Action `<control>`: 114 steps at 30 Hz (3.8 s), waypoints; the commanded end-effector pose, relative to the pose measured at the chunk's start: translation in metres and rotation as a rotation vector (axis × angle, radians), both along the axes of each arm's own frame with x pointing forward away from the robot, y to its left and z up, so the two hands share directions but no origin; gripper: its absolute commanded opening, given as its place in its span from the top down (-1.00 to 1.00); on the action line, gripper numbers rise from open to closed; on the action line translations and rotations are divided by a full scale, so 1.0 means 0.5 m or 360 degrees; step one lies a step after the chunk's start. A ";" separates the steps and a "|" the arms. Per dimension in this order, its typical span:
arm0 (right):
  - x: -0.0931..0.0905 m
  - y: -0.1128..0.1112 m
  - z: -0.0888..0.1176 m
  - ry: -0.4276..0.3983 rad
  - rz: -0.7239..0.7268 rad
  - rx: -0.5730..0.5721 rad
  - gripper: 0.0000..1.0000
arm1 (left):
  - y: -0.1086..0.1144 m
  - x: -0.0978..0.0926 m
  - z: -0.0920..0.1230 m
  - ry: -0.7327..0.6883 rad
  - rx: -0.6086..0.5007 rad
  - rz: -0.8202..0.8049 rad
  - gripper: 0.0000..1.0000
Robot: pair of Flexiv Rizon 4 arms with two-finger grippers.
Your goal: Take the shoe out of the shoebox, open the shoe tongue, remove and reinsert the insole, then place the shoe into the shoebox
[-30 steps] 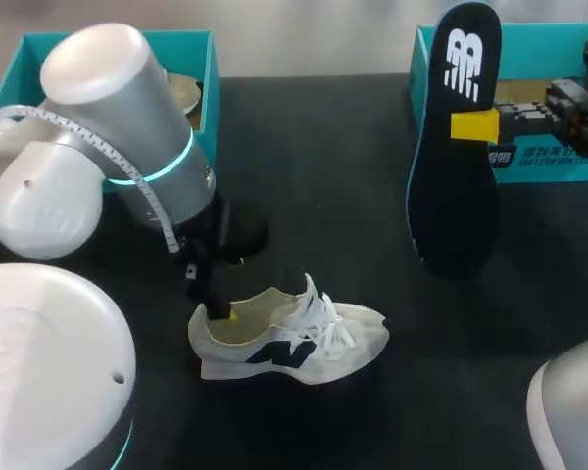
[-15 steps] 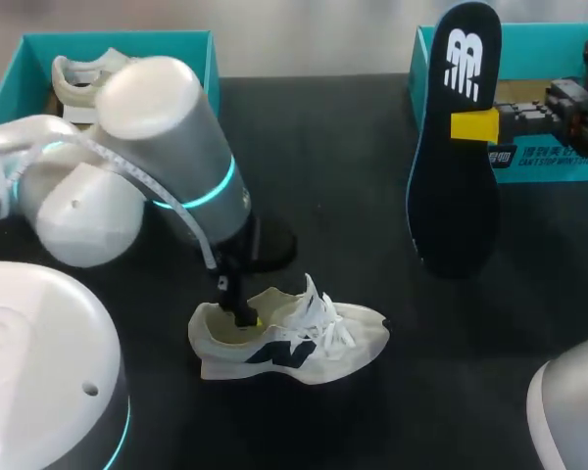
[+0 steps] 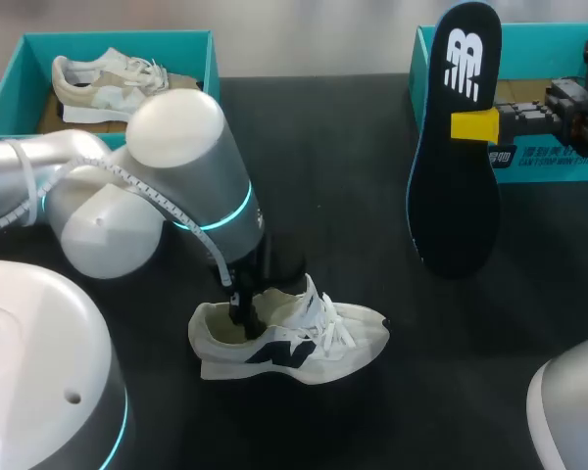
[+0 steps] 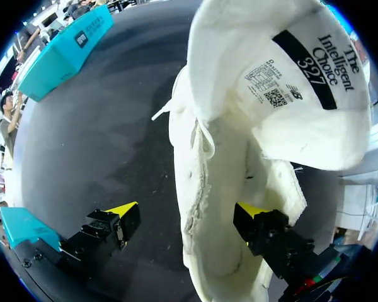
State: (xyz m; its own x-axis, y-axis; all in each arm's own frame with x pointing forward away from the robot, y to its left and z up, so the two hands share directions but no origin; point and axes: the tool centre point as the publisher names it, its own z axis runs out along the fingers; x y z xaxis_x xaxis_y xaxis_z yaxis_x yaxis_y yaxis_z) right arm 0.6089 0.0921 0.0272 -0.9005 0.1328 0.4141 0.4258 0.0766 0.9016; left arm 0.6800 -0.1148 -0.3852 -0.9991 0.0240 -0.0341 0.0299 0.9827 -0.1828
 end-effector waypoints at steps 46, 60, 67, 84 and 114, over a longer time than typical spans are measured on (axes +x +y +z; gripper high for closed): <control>0.009 0.005 0.002 0.0002 0.0008 -0.0004 1.00 | -0.006 -0.033 0.089 0.0036 -0.0026 -0.0561 1.00; 0.009 0.005 0.002 0.0002 0.0008 -0.0004 1.00 | 0.012 -0.039 0.152 -0.0182 -0.0112 -0.1167 1.00; 0.009 0.005 0.002 0.0002 0.0008 -0.0004 1.00 | 0.012 -0.039 0.152 -0.0182 -0.0112 -0.1167 1.00; 0.009 0.005 0.002 0.0002 0.0008 -0.0004 1.00 | -0.008 -0.034 0.211 -0.0665 0.0068 -0.1911 1.00; 0.009 0.005 0.002 0.0002 0.0008 -0.0004 1.00 | -0.125 0.002 0.136 -0.0481 -0.0025 -0.2380 1.00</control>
State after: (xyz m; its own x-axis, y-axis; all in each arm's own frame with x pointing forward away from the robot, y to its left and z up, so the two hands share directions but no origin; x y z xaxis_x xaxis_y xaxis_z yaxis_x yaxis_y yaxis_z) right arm 0.6091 0.0921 0.0275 -0.9005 0.1327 0.4141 0.4259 0.0772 0.9015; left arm 0.6721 -0.1520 -0.3083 -0.0142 0.9604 -0.2784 0.9995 0.0219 0.0244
